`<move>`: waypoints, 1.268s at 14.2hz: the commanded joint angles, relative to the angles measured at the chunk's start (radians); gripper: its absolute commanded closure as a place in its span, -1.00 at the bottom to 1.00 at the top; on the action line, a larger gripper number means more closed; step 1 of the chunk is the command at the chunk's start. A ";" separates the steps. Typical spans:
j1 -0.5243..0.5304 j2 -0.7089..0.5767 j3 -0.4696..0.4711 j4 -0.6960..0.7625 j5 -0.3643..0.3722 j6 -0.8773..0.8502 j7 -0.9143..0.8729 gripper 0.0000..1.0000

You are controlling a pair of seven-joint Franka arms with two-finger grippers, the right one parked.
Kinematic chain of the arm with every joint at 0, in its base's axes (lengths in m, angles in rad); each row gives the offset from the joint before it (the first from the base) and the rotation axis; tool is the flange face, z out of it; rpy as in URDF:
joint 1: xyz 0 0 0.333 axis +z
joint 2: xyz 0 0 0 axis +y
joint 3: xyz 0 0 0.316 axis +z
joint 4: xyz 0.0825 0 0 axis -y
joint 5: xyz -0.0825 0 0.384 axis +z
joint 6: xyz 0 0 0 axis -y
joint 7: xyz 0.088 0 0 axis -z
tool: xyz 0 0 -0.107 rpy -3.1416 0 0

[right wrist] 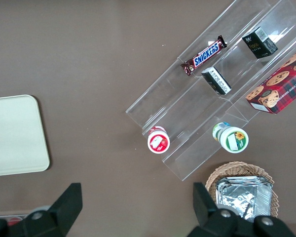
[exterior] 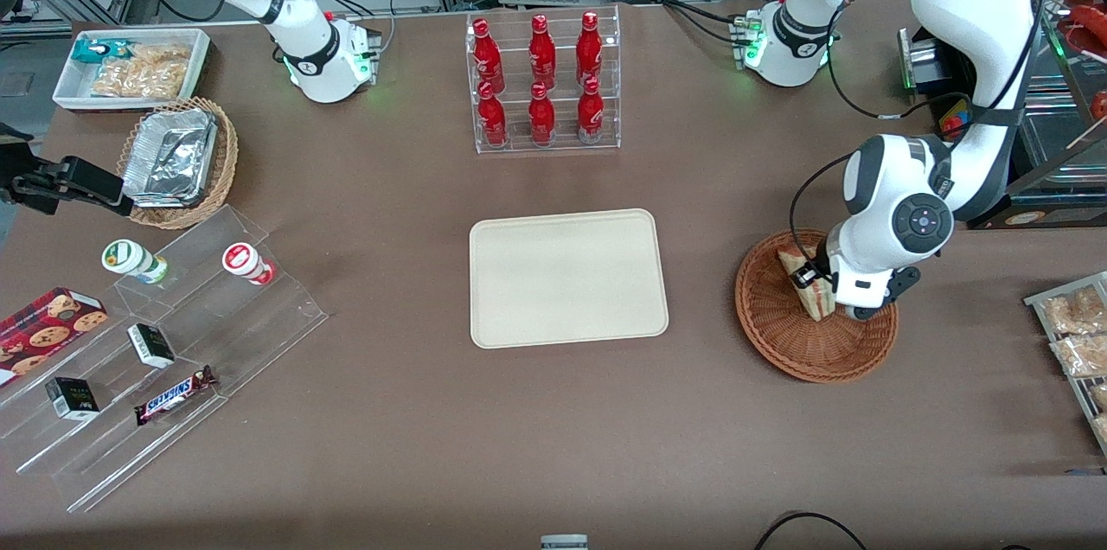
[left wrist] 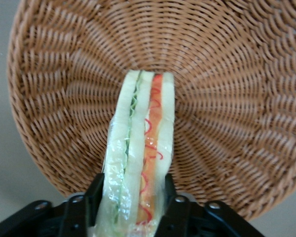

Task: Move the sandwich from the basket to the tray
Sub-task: 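Lower the left gripper and close it on the wrapped sandwich, then lift the sandwich and carry it with the left gripper over the cream tray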

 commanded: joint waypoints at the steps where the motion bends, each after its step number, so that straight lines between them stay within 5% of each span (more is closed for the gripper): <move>1: -0.024 -0.014 0.003 0.000 0.003 0.007 -0.029 0.70; 9: -0.085 -0.014 -0.026 0.307 0.008 -0.333 0.070 0.74; 18: -0.441 0.308 -0.044 0.641 0.005 -0.275 0.065 0.69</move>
